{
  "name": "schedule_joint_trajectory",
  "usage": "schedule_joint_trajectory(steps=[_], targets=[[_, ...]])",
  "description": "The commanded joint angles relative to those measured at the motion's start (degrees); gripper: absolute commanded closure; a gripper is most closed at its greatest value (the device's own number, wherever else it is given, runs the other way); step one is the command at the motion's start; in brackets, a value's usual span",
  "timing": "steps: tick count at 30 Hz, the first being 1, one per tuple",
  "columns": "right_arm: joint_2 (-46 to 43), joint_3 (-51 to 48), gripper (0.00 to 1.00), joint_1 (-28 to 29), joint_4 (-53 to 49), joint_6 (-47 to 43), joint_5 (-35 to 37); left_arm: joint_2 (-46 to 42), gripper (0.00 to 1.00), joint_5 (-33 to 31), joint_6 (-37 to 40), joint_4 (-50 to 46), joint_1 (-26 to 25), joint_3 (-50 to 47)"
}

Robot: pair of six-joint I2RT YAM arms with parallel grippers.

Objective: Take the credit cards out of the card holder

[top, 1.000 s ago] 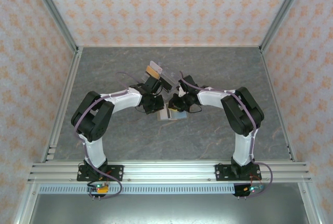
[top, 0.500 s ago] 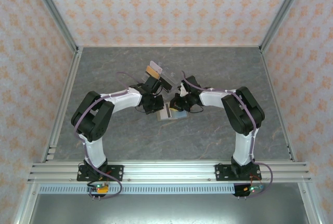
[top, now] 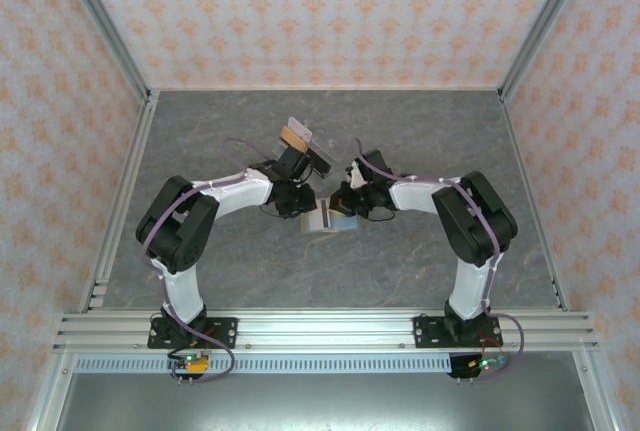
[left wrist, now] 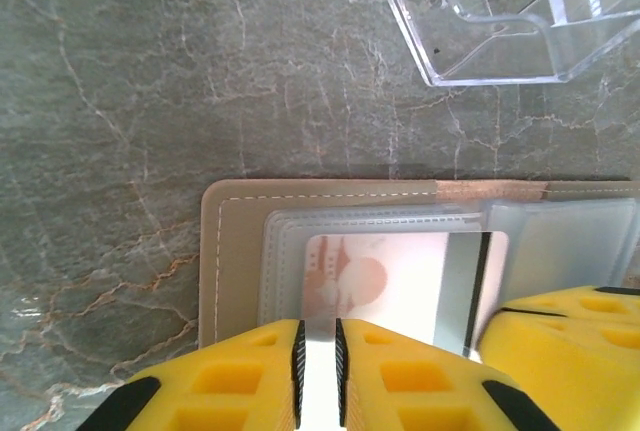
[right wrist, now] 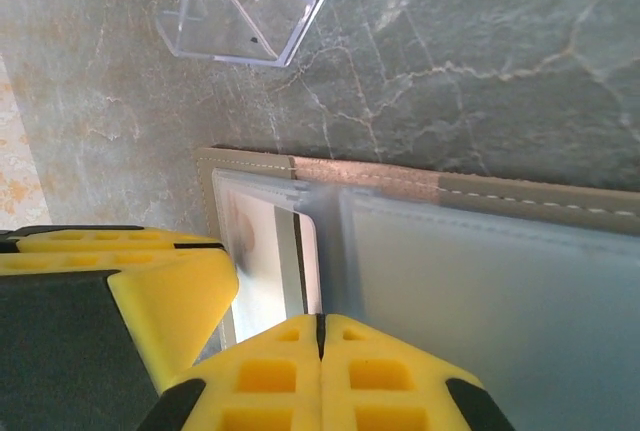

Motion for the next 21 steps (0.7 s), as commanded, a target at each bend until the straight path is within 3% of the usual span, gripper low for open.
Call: schedule_joint_trajectory(steps=[1, 16, 21], targets=[[-2.41, -0.95, 1.00, -0.67, 2.90, 0.69, 1.13, -1.33, 0.83, -0.99, 0.61, -1.38, -0.06, -0.04], [-0.25, -0.38, 0.99, -0.76, 1.40, 1.54, 1.29, 0.76, 0.92, -0.35, 0.96, -1.50, -0.10, 0.48], [0.80, 0.32, 0.84, -0.78, -0.48, 1.63, 1.09, 1.29, 0.92, -0.64, 0.96, -2.22, -0.07, 0.75]])
